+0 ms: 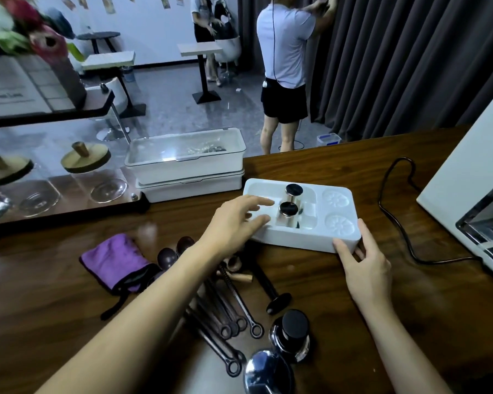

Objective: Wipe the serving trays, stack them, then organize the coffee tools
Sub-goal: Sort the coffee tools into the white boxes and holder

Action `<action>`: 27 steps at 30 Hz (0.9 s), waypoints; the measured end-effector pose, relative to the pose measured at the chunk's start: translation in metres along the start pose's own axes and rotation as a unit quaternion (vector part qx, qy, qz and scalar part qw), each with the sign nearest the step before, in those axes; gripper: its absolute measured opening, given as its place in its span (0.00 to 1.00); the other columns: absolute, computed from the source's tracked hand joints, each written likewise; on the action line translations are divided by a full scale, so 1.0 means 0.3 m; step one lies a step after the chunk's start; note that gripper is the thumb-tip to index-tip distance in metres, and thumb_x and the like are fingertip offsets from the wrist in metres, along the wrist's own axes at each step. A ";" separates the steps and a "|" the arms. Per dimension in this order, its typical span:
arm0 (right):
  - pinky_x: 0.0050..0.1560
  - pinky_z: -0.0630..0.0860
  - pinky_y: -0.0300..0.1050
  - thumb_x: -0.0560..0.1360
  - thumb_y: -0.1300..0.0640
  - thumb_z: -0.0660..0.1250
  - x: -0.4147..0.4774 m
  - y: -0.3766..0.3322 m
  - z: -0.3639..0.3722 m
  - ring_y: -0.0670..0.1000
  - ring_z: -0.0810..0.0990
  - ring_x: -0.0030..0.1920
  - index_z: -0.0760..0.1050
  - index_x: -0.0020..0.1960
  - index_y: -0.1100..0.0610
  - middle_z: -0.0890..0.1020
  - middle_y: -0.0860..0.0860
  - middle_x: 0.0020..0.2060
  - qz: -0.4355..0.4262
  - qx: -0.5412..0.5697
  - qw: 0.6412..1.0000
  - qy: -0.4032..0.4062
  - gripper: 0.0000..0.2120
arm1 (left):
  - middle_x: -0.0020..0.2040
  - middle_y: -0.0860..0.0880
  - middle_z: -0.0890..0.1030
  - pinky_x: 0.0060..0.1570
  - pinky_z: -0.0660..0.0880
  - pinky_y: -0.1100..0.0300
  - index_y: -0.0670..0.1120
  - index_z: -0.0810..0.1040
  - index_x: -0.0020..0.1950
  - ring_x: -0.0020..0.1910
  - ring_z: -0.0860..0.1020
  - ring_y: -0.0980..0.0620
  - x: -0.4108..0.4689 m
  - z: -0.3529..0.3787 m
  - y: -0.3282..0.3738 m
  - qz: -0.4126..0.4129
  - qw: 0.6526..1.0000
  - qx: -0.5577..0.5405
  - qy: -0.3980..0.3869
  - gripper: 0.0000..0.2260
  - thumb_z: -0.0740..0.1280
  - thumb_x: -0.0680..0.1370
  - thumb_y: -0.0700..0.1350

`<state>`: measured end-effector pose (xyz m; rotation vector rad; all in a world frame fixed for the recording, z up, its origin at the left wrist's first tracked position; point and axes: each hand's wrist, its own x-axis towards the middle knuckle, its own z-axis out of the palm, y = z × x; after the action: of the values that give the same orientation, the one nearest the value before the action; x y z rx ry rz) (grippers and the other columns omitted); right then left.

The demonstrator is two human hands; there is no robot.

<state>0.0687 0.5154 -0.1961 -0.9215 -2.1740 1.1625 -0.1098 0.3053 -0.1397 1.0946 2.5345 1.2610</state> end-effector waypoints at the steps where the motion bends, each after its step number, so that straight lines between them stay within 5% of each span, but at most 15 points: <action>1: 0.65 0.76 0.61 0.77 0.43 0.68 -0.001 -0.003 0.000 0.55 0.75 0.69 0.60 0.79 0.45 0.73 0.53 0.72 -0.001 0.002 1.000 -0.001 0.34 | 0.58 0.60 0.82 0.59 0.77 0.53 0.59 0.82 0.61 0.57 0.79 0.61 -0.022 -0.031 -0.015 -0.002 1.000 0.009 0.024 0.11 0.70 0.79 0.50; 5: 0.65 0.76 0.62 0.78 0.44 0.68 -0.004 -0.006 -0.002 0.56 0.75 0.69 0.60 0.80 0.46 0.72 0.54 0.73 -0.004 0.003 1.000 -0.001 0.34 | 0.50 0.60 0.85 0.55 0.79 0.54 0.58 0.83 0.58 0.50 0.82 0.59 -0.121 -0.145 -0.088 -0.036 0.997 0.002 0.071 0.10 0.70 0.78 0.48; 11: 0.66 0.76 0.59 0.78 0.46 0.70 0.001 -0.007 -0.004 0.56 0.75 0.69 0.62 0.79 0.50 0.72 0.54 0.73 -0.009 0.016 1.000 0.004 0.34 | 0.48 0.59 0.84 0.55 0.78 0.52 0.58 0.83 0.58 0.48 0.81 0.60 -0.248 -0.188 -0.152 -0.055 0.995 0.083 0.011 0.11 0.73 0.77 0.46; 17: 0.66 0.75 0.57 0.78 0.45 0.69 -0.011 -0.013 -0.005 0.55 0.76 0.69 0.61 0.80 0.49 0.72 0.54 0.73 -0.014 0.001 1.000 0.001 0.33 | 0.57 0.58 0.83 0.52 0.70 0.59 0.56 0.83 0.60 0.55 0.77 0.53 -0.296 -0.105 -0.116 0.041 0.982 0.183 -0.005 0.11 0.72 0.78 0.51; 27: 0.67 0.74 0.54 0.79 0.47 0.68 -0.028 -0.032 -0.016 0.54 0.75 0.69 0.61 0.80 0.48 0.71 0.53 0.74 -0.010 0.002 1.000 0.000 0.32 | 0.61 0.57 0.81 0.57 0.73 0.51 0.60 0.82 0.63 0.59 0.76 0.50 -0.265 0.008 -0.069 0.143 0.961 0.231 -0.058 0.14 0.72 0.78 0.51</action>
<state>0.0742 0.5077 -0.1864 -0.8957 -2.1757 1.1563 -0.0619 0.2474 -0.1731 1.6194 2.7208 0.6235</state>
